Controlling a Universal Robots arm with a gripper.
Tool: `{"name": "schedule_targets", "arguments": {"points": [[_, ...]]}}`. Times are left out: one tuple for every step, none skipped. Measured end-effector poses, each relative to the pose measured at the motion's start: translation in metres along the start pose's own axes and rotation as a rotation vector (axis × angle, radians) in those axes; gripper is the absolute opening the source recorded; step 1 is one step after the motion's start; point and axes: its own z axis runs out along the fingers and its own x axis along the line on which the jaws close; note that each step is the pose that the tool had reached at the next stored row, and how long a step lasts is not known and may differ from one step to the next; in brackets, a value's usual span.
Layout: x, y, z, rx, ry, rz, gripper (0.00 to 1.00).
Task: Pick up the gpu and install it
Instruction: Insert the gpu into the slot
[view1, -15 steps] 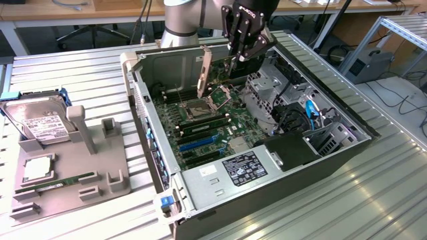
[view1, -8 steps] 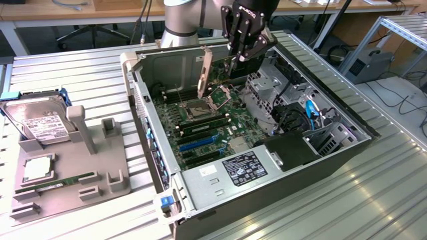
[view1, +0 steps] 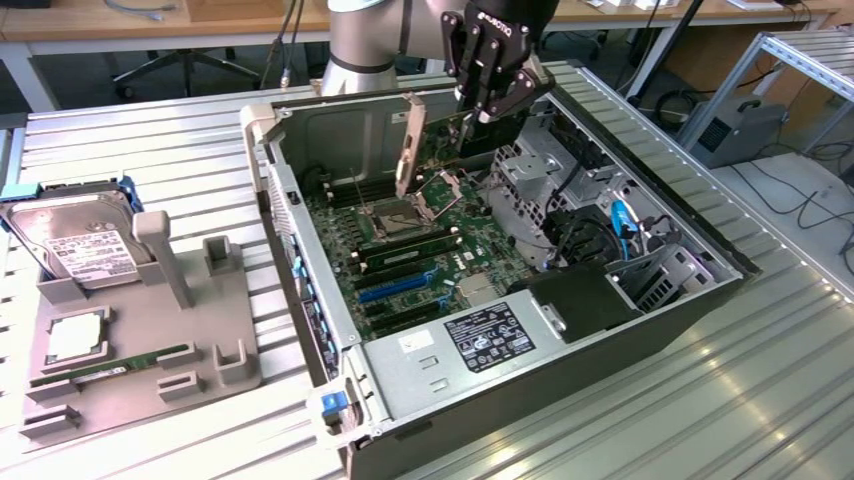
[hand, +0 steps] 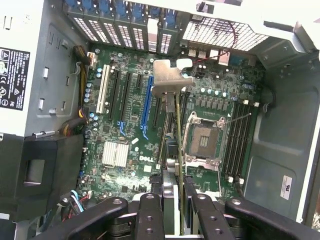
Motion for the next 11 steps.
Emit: {"name": "schedule_targets", "arguments": {"points": [[0.0000, 0.0000, 0.0000, -0.0001, 0.0002, -0.003, 0.27], [0.0000, 0.0000, 0.0000, -0.0001, 0.0002, -0.004, 0.27], [0.0000, 0.0000, 0.0000, -0.0002, 0.0003, -0.007, 0.27], [0.0000, 0.0000, 0.0000, -0.0003, 0.0004, -0.009, 0.27], [0.0000, 0.0000, 0.0000, -0.0003, 0.0005, -0.011, 0.27], [0.0000, 0.0000, 0.0000, -0.0004, 0.0005, -0.013, 0.27], [0.0000, 0.0000, 0.0000, -0.0004, 0.0006, -0.014, 0.27], [0.0000, 0.0000, 0.0000, -0.0004, 0.0007, -0.016, 0.27], [0.0000, 0.0000, 0.0000, -0.0005, 0.0007, -0.018, 0.27], [0.0000, 0.0000, 0.0001, -0.0005, 0.0007, -0.020, 0.27], [0.0000, 0.0000, 0.0001, -0.0006, 0.0008, -0.022, 0.27]]}}
